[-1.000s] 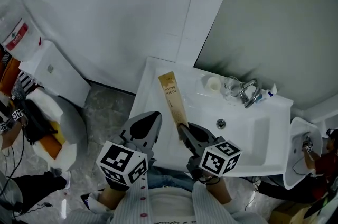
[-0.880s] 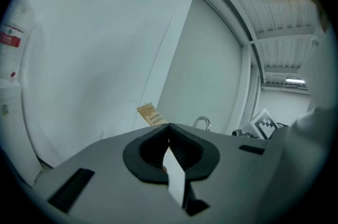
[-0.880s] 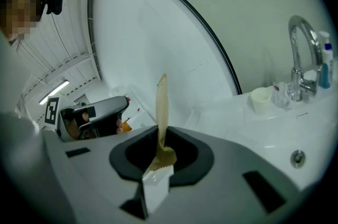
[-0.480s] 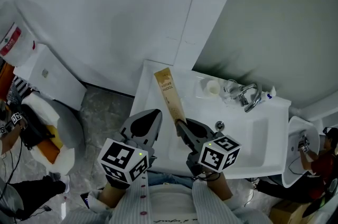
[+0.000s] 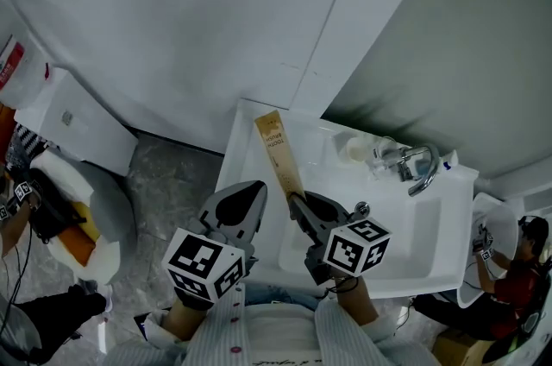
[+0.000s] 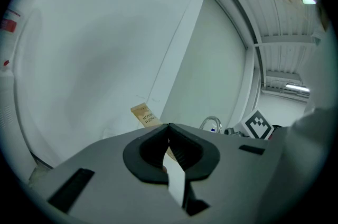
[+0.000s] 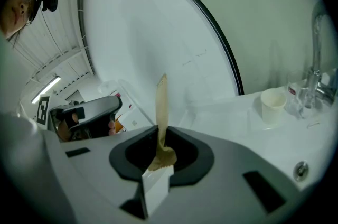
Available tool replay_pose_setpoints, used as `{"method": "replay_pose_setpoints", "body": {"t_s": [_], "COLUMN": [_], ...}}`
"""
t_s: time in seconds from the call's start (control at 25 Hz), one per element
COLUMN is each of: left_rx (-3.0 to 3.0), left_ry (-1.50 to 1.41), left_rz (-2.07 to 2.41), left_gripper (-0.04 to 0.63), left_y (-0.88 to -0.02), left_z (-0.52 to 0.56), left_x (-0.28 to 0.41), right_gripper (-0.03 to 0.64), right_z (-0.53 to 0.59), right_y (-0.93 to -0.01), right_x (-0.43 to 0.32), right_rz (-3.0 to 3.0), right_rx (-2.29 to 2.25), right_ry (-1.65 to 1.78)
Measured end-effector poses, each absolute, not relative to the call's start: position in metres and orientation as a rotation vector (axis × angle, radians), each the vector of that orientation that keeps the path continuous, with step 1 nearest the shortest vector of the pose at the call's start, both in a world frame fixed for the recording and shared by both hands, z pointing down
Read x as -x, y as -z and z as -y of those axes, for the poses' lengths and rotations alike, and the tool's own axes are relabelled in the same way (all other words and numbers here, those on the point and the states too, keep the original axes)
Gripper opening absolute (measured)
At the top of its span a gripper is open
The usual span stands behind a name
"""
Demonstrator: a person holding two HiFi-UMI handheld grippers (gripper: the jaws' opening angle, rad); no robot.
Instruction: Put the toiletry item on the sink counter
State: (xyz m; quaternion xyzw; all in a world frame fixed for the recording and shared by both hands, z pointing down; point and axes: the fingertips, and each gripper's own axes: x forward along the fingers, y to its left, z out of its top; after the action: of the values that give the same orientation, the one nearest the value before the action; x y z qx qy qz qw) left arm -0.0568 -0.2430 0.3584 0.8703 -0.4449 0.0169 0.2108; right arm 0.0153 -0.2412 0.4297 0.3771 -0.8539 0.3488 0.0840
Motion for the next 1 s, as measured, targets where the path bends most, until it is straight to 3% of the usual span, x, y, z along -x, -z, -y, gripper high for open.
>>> {"method": "replay_pose_setpoints", "body": {"t_s": [1.0], "left_rx": [-2.335], "left_ry": [-0.125], "left_rz": [1.15], "left_gripper": [0.017], "left_y": [-0.411], "left_z": [0.273], "left_x": [0.051], "right_gripper": [0.058], "right_z": [0.278], "right_y": [-0.521], "right_x": [-0.005], "right_rz": [2.344], "right_rx": [-1.062], "right_ry": [-1.297]}}
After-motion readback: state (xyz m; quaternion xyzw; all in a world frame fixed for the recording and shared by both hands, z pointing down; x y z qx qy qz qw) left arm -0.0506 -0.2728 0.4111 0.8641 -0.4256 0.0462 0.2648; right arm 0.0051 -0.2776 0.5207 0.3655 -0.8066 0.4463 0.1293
